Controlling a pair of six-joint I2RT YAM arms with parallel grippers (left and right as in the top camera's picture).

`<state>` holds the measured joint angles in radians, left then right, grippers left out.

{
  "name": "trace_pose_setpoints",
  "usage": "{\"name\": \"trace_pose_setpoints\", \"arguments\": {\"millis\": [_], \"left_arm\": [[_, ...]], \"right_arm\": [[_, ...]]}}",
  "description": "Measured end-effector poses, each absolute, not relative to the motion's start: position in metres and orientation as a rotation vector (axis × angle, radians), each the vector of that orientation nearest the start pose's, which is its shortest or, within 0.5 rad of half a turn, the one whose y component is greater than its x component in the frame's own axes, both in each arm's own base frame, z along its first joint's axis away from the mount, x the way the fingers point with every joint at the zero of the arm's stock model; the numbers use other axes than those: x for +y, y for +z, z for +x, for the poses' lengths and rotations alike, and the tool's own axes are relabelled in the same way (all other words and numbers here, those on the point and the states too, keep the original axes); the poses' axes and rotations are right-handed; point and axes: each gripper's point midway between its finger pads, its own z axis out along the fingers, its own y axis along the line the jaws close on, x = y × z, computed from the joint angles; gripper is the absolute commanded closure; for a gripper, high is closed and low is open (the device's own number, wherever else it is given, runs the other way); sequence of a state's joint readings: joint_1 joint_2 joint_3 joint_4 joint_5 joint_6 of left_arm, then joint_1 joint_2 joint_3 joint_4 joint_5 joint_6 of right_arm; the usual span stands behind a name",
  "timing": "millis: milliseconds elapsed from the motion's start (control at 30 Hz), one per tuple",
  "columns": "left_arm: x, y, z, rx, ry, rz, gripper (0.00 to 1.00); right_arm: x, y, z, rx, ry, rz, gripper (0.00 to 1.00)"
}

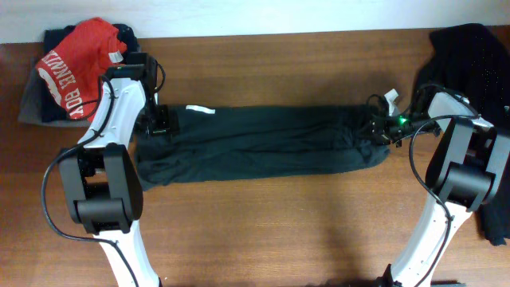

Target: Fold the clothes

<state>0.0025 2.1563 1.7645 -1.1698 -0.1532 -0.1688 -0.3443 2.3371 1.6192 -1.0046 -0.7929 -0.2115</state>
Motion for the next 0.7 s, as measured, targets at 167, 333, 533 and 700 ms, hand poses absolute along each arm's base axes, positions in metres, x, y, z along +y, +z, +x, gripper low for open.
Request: {"name": "trace_pose_setpoints", "arguments": {"millis": [167,333,533,700], "left_arm": [[0.027,0.052,0.415,3.111,0.239,-0.267,0.01],[0.025,0.051,0.414,3.118,0.216,-0.264,0.01],[-0.002,0.05,0.415,3.142,-0.027,-0.109,0.01],[-0.025,0.052,0.416,3.127,-0.242,0.027,0.01]], "right_arm": [[-0.023,-0.005,0.416,2.848,1.143,0.367,0.96],[-0.045,-0.003,0.42,2.881,1.042,0.458,0.96],[-0.106,-0.002,0.414,2.968,0.757,0.664,0.96],[-0.137,0.001,0.408,3.048,0.551,0.735,0.96]]}}
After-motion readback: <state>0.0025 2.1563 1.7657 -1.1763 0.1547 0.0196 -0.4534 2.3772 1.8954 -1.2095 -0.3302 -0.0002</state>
